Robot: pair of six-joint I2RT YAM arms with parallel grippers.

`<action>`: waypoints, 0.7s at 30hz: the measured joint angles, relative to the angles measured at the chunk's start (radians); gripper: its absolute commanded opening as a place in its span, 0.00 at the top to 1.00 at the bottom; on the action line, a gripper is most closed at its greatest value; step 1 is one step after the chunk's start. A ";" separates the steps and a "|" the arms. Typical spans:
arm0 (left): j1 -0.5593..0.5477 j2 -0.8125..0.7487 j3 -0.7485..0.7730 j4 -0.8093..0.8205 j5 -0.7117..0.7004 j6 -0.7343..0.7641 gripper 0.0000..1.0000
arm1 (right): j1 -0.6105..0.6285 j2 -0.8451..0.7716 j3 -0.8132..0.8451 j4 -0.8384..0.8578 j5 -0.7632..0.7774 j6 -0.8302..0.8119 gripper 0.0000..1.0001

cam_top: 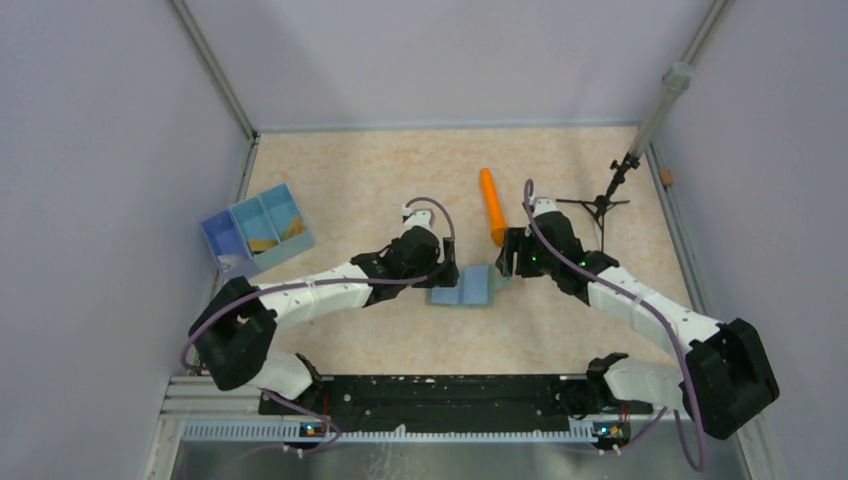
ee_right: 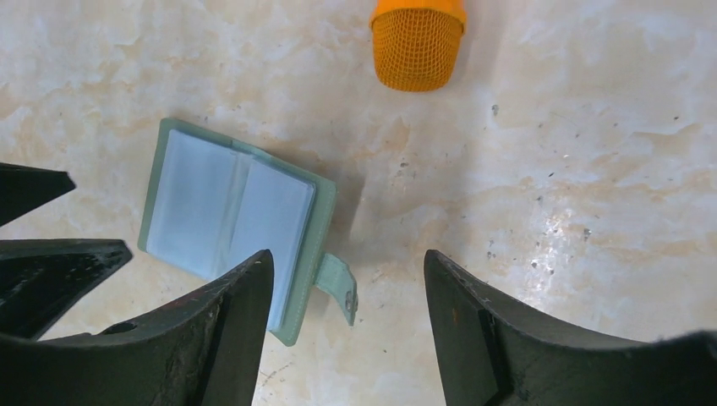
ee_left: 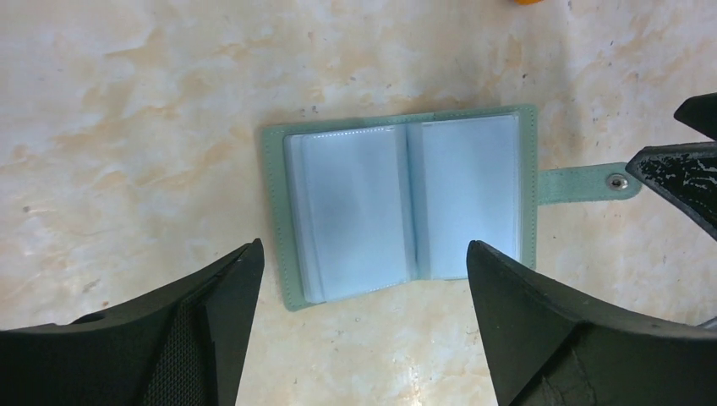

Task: Put the credit cards into the card holder
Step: Turn over the card slot in the card holder, then pick up the credit card from the storage box.

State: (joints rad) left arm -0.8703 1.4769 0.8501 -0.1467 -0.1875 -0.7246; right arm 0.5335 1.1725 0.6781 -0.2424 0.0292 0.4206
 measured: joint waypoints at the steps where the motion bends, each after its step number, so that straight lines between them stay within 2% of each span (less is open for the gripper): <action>1: 0.000 -0.020 0.000 -0.016 -0.014 0.001 0.04 | 0.000 -0.007 0.005 -0.007 0.006 -0.002 0.34; 3: 0.000 -0.070 0.000 -0.053 -0.040 0.003 0.01 | 0.000 -0.023 0.015 -0.018 0.021 -0.007 0.33; 7: 0.013 -0.168 0.000 -0.127 -0.069 0.023 0.01 | 0.000 -0.049 0.031 -0.042 0.039 -0.014 0.32; 10: 0.062 -0.237 0.011 -0.203 -0.052 0.048 0.01 | 0.000 -0.056 0.043 -0.047 0.035 -0.019 0.31; 14: 0.254 -0.309 0.058 -0.308 -0.008 0.089 0.01 | 0.000 -0.061 0.045 -0.041 0.026 -0.021 0.28; 16: 0.393 -0.331 0.083 -0.352 0.011 0.109 0.01 | 0.000 -0.065 0.045 -0.035 0.023 -0.025 0.28; 19: 0.575 -0.333 0.138 -0.425 -0.003 0.150 0.01 | 0.000 -0.078 0.045 -0.027 0.013 -0.033 0.28; 21: 0.649 -0.323 0.178 -0.462 -0.014 0.176 0.01 | 0.000 -0.085 0.045 -0.019 0.002 -0.039 0.28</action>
State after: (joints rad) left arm -0.2214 1.1538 1.0283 -0.6086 -0.2012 -0.5484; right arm 0.5335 1.0874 0.7231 -0.2615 0.0307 0.3820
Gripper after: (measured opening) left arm 0.986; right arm 0.722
